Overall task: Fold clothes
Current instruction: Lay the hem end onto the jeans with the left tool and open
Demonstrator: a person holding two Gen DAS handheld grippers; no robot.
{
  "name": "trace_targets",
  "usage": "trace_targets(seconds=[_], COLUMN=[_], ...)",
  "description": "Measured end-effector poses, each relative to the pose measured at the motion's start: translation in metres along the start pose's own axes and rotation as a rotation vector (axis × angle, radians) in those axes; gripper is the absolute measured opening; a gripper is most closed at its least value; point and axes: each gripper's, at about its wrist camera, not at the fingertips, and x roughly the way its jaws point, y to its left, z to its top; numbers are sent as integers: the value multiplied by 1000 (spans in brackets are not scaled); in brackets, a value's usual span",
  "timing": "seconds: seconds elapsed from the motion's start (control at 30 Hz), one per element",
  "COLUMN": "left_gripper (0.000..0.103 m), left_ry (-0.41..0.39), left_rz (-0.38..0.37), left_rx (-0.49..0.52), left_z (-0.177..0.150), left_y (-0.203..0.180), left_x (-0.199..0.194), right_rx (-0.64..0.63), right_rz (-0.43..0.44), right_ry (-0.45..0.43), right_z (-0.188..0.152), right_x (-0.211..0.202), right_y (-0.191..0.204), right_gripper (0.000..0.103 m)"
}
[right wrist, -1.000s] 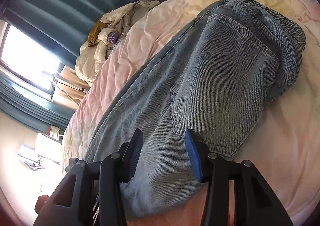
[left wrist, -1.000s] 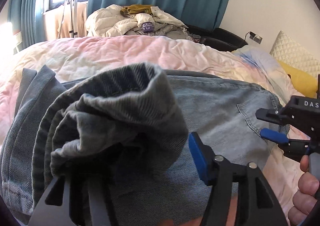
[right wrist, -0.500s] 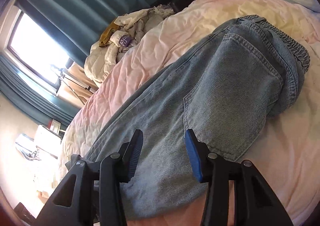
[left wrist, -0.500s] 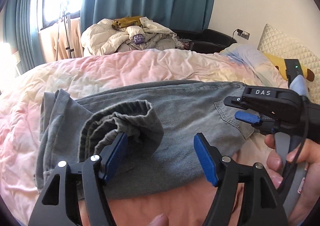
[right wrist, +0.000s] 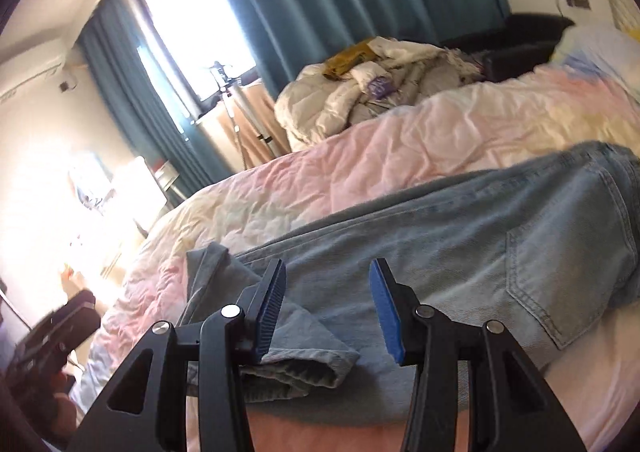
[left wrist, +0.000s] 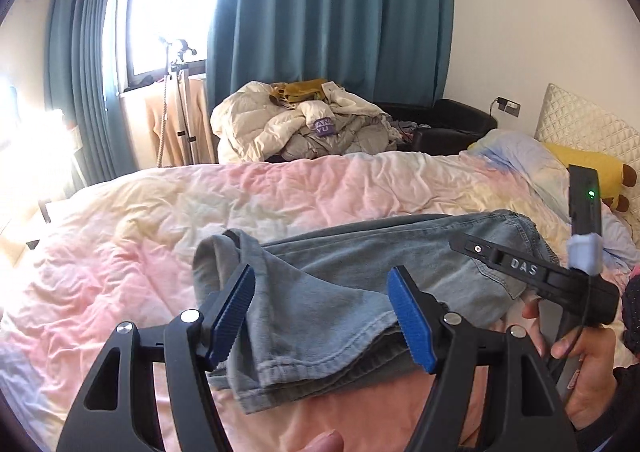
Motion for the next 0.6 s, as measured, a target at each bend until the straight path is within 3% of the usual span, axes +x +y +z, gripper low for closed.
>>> trace_targets(seconds=[0.4,0.6], left_gripper=[71,71], left_ry=[34,56], left_rz=[-14,-4], left_rx=[-166,-218], left_z=[-9,-14], left_y=[79,106], left_x=[18,22], right_rx=[-514,-712], right_rz=[201,190], right_ry=[136,114], right_z=[-79,-117], right_x=[36,52], right_y=[129,166], right_gripper=[44,51])
